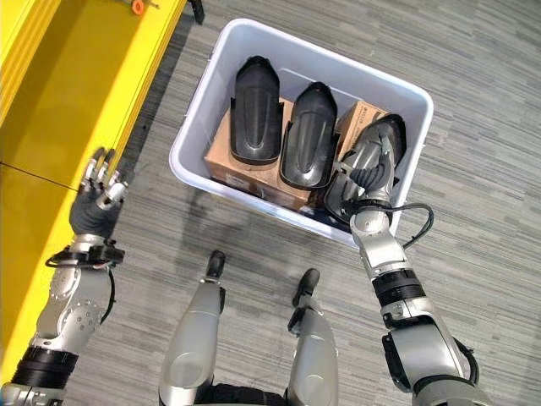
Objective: Move parts from the plastic box to the shelf.
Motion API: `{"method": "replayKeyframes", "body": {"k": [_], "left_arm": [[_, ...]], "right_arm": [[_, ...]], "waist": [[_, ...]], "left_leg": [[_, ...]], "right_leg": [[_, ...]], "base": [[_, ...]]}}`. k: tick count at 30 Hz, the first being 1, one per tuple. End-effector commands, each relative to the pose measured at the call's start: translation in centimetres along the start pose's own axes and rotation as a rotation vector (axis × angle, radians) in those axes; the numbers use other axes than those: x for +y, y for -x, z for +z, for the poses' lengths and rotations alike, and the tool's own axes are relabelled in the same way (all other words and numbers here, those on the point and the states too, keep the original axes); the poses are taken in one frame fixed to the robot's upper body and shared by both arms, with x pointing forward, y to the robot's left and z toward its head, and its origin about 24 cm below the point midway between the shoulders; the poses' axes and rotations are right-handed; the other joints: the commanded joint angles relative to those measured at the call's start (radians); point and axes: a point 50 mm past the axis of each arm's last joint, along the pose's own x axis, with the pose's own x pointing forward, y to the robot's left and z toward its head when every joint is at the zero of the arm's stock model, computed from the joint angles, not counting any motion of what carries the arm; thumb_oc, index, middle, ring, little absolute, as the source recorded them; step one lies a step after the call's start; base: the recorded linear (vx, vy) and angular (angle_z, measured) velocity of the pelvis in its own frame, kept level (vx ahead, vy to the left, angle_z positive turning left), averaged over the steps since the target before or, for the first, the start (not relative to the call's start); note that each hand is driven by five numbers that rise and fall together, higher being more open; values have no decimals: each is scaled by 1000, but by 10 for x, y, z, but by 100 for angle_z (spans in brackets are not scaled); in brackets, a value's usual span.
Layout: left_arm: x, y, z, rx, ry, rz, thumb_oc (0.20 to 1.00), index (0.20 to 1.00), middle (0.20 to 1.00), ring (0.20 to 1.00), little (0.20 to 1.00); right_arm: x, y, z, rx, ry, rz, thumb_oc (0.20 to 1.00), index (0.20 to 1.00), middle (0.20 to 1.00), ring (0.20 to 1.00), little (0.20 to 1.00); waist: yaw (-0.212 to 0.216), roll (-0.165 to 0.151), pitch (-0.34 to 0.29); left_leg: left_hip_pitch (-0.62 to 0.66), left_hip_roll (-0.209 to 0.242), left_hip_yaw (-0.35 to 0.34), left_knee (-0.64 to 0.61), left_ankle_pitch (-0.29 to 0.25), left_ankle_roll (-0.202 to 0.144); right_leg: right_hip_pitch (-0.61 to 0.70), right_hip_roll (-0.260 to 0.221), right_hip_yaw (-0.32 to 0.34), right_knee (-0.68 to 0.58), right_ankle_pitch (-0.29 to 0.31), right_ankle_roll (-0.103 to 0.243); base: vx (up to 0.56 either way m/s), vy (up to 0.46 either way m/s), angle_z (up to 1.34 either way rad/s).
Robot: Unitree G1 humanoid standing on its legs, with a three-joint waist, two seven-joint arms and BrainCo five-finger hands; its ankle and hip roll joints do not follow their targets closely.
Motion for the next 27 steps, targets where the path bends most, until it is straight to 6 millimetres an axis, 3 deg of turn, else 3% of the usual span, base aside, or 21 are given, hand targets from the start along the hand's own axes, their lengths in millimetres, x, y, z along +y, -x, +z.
{"method": "replayKeyframes", "body": {"k": [1, 6, 14, 20, 22, 27], "left_arm": [[2, -2, 30, -176, -6, 19, 1000, 1000, 1000, 1000, 1000], [-11, -6, 24, -141, -23, -29, 1000, 1000, 1000, 1000, 1000], [-16, 2, 12, -92, 33, -62, 1000, 1000, 1000, 1000, 1000], [-19, 0, 11, -78, 53, -87, 1000, 1000, 1000, 1000, 1000], [-19, 1, 9, -66, 64, -86, 1000, 1000, 1000, 1000, 1000], [-20, 4, 4, -45, 87, -99, 1000, 1000, 1000, 1000, 1000]], "right_arm": [[-11, -10, 24, -75, -67, -62, 1000, 1000, 1000, 1000, 1000], [-14, -22, 22, 12, -131, -155, 1000, 1000, 1000, 1000, 1000], [1, -27, 34, -27, -91, 21, 1000, 1000, 1000, 1000, 1000], [12, -30, 57, -157, 3, 121, 1000, 1000, 1000, 1000, 1000], [17, -28, 71, -257, 115, 151, 1000, 1000, 1000, 1000, 1000], [14, -26, 86, -367, 266, 24, 1000, 1000, 1000, 1000, 1000]], "waist": [[-3, 46, -41], [15, 65, -41], [24, 101, -41], [32, 118, -41], [31, 121, -41], [22, 131, -41]], "left_leg": [[-54, -61, 87, -16, 22, 66], [-131, -77, 73, 12, 27, 72], [-179, -98, 71, 41, 31, 82], [-197, -109, 67, 59, 31, 89], [-200, -111, 68, 66, 30, 90], [-201, -110, 73, 69, 28, 94]], "right_leg": [[59, 27, -12, 136, -193, -17], [-13, 26, -18, 178, -207, -28], [-78, 9, -18, 235, -220, -37], [-113, 1, -19, 276, -228, -42], [-121, 1, -18, 286, -228, -43], [-141, 1, -9, 306, -228, -46]], "base": [[-28, 34, 1], [-43, 39, 4], [-6, 44, -1], [0, 8, -2], [0, 0, 0], [-18, 15, -5]]}}
